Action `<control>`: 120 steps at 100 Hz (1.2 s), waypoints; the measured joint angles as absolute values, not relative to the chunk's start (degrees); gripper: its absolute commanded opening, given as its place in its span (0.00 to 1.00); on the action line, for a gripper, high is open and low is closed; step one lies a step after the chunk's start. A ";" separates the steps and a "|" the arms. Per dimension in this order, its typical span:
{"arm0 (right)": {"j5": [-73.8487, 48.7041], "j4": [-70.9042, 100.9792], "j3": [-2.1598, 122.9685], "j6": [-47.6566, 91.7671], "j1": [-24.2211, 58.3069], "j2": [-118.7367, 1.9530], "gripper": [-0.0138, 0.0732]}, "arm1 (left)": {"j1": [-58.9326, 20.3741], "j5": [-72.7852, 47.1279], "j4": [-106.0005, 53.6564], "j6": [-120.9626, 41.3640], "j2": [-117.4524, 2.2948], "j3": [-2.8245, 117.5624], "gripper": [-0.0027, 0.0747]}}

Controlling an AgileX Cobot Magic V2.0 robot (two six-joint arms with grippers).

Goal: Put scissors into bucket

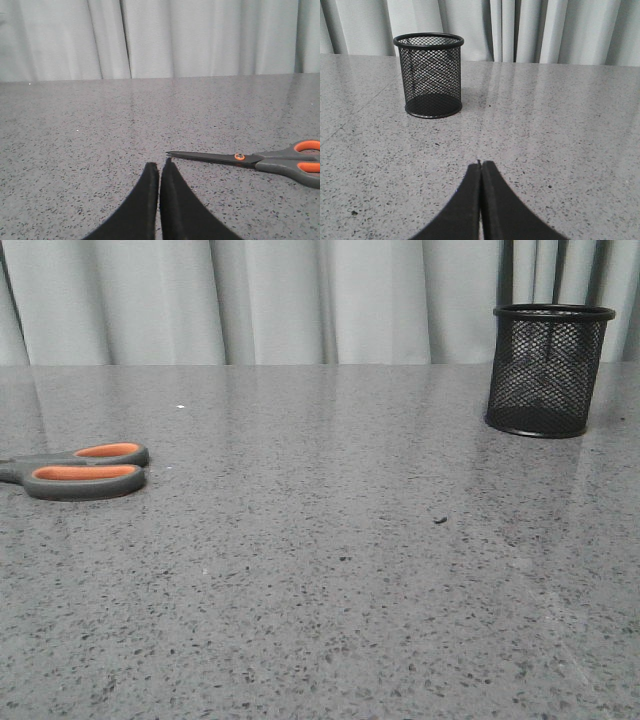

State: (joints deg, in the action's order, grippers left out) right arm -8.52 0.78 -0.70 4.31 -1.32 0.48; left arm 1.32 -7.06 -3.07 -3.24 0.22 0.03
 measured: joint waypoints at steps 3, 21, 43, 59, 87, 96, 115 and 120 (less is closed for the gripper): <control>-8.52 0.78 -0.70 4.31 -1.32 0.48 0.08 | 1.32 -7.06 -3.07 -3.24 0.22 0.03 0.01; -8.52 0.78 -0.70 4.31 -1.32 0.48 0.08 | 1.32 -7.06 -3.07 -3.24 0.22 0.03 0.01; -8.52 0.92 -0.70 4.31 -1.32 0.48 0.08 | 1.32 -7.06 -3.31 -3.24 0.22 0.03 0.01; -8.40 2.50 -0.70 4.31 -1.32 0.48 0.08 | 1.32 -7.06 -8.54 -3.24 0.22 0.03 0.01; -4.79 10.46 -0.70 4.31 -1.32 0.48 0.08 | 1.32 -5.69 -23.89 -3.24 0.22 0.03 0.01; -3.29 16.38 -0.70 4.31 -1.32 0.48 0.08 | 1.32 -5.47 -28.31 -3.24 0.22 0.03 0.01; -0.36 31.89 -0.70 4.31 -1.32 0.48 0.08 | 1.32 -5.12 -37.74 -3.24 0.22 0.14 0.01; -0.36 33.61 -0.70 4.31 -1.32 0.48 0.08 | 1.32 -5.24 -38.30 -3.24 0.22 0.27 0.01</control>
